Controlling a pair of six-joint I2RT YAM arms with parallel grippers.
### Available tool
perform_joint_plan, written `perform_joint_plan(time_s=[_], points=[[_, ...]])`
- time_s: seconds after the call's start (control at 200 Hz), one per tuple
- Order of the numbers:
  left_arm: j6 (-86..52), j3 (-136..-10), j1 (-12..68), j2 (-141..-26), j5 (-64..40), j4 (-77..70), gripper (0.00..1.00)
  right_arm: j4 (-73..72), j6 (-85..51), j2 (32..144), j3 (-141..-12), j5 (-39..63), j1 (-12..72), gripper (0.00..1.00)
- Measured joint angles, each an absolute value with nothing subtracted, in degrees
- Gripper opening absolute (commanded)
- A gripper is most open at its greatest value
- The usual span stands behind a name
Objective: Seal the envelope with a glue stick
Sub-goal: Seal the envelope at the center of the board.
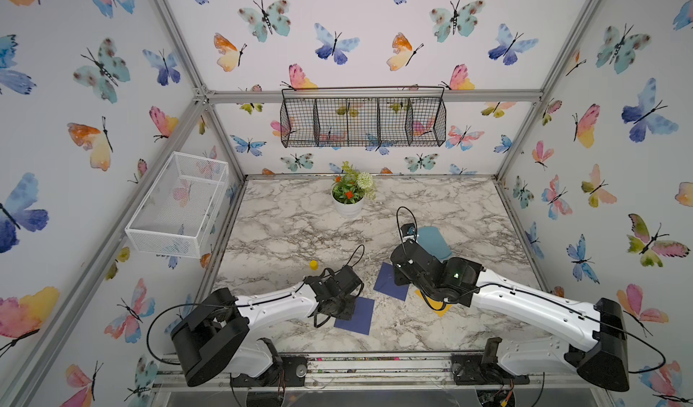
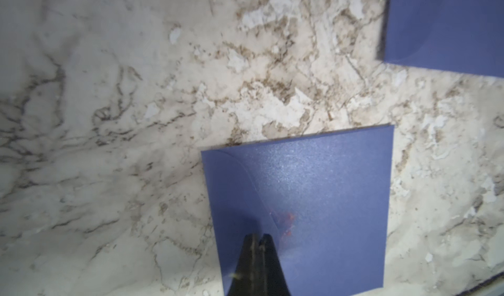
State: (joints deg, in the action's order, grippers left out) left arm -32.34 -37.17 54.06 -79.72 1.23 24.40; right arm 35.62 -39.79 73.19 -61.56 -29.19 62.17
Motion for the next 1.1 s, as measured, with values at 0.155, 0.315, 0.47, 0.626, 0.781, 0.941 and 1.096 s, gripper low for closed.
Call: perform_joint_plan(time_s=[0.155,0.315,0.47,0.626,0.781,0.941,1.096], points=[[-31.46,-38.22,54.06,-81.56,1.39,24.25,0.0,35.64,-39.79,73.19,-61.56,-29.17,62.17,0.03],[-30.94,-38.7,54.06,-82.21,1.56,24.29,0.0,35.66,-39.75,73.3,-61.58,-29.17,62.17,0.03],[-30.76,-39.22,54.08,-82.83,1.69,24.88,0.0,35.73,-39.44,73.3,-61.69,-29.17,62.17,0.03],[-30.61,-40.88,54.72,-84.34,2.66,26.72,0.02,35.86,-39.38,73.34,-61.87,-29.17,62.17,0.03],[-30.59,-42.65,56.16,-86.56,4.47,28.64,0.02,36.01,-39.35,73.34,-62.3,-29.17,62.17,0.03],[-30.59,-45.1,58.39,-89.12,7.2,31.42,0.02,36.03,-39.38,73.34,-62.3,-29.17,62.17,0.03],[-30.63,-46.81,60.14,-91.42,9.98,33.87,0.03,36.05,-39.38,73.34,-62.3,-29.17,62.17,0.03]])
